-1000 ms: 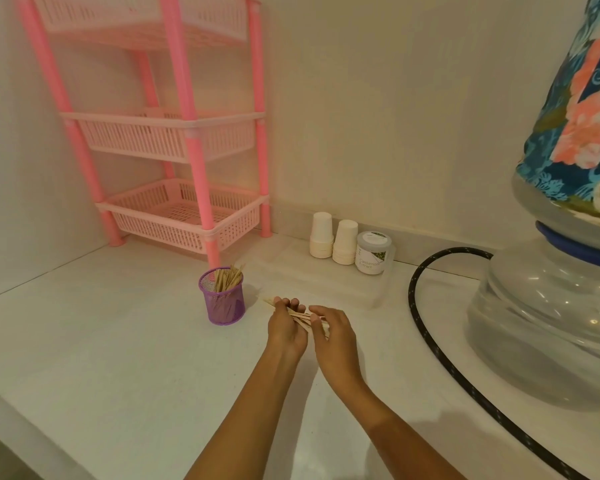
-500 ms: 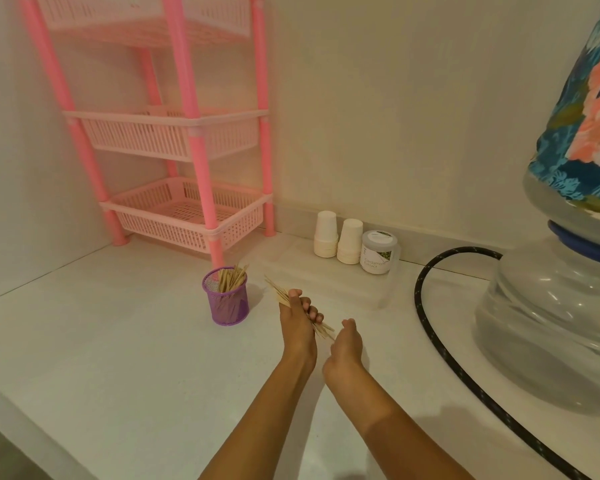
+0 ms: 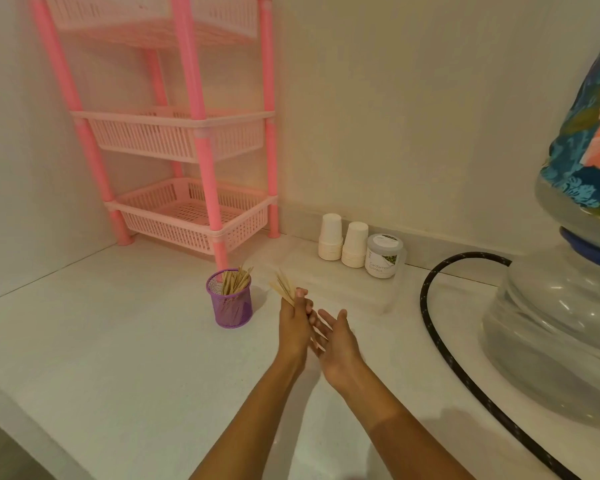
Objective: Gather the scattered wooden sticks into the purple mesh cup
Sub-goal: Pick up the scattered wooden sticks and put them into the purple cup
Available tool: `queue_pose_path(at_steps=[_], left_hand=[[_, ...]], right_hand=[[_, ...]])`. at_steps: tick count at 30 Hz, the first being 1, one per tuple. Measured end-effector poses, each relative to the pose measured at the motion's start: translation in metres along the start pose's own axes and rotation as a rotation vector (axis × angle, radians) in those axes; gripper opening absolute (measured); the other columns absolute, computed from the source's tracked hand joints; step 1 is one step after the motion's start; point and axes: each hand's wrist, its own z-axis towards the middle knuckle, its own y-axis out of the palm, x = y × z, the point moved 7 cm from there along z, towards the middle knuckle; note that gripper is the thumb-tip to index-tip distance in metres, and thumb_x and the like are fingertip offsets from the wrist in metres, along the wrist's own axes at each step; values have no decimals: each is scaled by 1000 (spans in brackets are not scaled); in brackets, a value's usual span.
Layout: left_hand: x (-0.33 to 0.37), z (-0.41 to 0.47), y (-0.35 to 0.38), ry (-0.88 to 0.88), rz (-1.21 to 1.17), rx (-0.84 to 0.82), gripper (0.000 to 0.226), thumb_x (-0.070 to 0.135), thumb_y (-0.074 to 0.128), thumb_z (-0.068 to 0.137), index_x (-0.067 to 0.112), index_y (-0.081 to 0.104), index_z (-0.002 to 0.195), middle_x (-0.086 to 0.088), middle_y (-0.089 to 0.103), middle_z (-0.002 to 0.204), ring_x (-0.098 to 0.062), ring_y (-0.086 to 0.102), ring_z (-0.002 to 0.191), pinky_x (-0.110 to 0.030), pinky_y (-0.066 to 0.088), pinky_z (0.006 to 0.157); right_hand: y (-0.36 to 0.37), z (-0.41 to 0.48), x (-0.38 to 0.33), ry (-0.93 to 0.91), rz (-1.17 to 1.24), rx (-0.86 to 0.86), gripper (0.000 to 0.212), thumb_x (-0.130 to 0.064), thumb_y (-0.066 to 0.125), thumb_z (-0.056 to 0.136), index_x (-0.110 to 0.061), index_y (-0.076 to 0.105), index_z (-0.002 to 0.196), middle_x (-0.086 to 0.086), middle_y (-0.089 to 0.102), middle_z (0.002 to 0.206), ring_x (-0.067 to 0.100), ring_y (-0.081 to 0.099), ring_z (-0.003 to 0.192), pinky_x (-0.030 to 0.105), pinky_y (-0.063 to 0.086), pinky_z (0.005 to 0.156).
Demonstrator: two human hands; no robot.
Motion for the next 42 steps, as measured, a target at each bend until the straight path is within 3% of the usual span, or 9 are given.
queue_pose_path(at_steps=[5, 11, 14, 17, 22, 24, 26, 32, 42], left_hand=[[54, 35, -33, 216, 84, 82, 20, 25, 35, 102, 25, 49, 89, 6, 41, 66, -1, 40, 51, -16, 37, 49], [107, 79, -83, 409, 261, 198, 46, 27, 32, 103, 21, 22, 148, 12, 49, 78, -6, 41, 61, -19, 40, 50], [125, 86, -92, 505, 385, 212, 53, 26, 29, 103, 26, 6, 151, 32, 39, 138, -15, 54, 112, -29, 49, 89], [126, 102, -107, 466, 375, 263, 55, 28, 28, 103, 25, 3, 151, -4, 17, 159, -33, 36, 137, -51, 37, 109], [123, 105, -104, 473, 415, 257, 54, 30, 28, 103, 27, 4, 151, 11, 30, 146, -33, 48, 126, -52, 43, 103], [110, 109, -109, 412, 414, 258, 50, 32, 29, 103, 28, 13, 150, -3, 45, 141, -37, 52, 118, -49, 48, 96], [96, 114, -116, 356, 410, 265, 40, 34, 31, 102, 23, 30, 140, -18, 57, 119, -35, 58, 103, -42, 51, 82], [82, 119, -126, 357, 501, 301, 8, 27, 36, 101, 20, 41, 103, -3, 54, 87, -18, 53, 73, -16, 41, 54], [76, 115, -128, 363, 488, 279, 5, 20, 42, 100, 19, 46, 102, 4, 57, 76, -6, 57, 67, -10, 43, 55]], right_hand=[[-32, 9, -3, -23, -157, 30, 48, -41, 27, 102, -12, 51, 131, 8, 52, 136, 30, 46, 128, 37, 38, 99], [-58, 17, -3, -51, -201, 36, 42, -38, 31, 102, -14, 54, 126, 5, 54, 127, 25, 49, 113, 37, 38, 97], [-62, 20, -1, -55, -187, 23, 36, -37, 32, 102, -15, 55, 119, 5, 55, 124, 25, 50, 111, 37, 39, 96], [-63, 23, 0, -62, -182, 15, 35, -36, 32, 102, -15, 56, 117, 5, 56, 121, 25, 51, 109, 36, 41, 94], [-63, 27, 2, -83, -187, 13, 34, -33, 32, 102, -14, 56, 115, 4, 59, 112, 23, 54, 99, 30, 46, 79], [-62, 28, 3, -91, -205, 8, 34, -32, 32, 102, -13, 57, 114, 4, 60, 109, 21, 55, 93, 28, 47, 77], [-61, 29, 3, -102, -218, 6, 34, -31, 31, 102, -12, 57, 114, 4, 61, 106, 20, 56, 90, 28, 47, 76], [-56, 27, 0, -157, -301, -4, 32, -26, 30, 103, -9, 56, 114, 5, 60, 102, 21, 54, 88, 28, 46, 76], [25, 16, 25, -493, -1147, -251, 26, -17, 43, 100, -13, 53, 124, 5, 56, 124, 13, 53, 108, 6, 40, 84]])
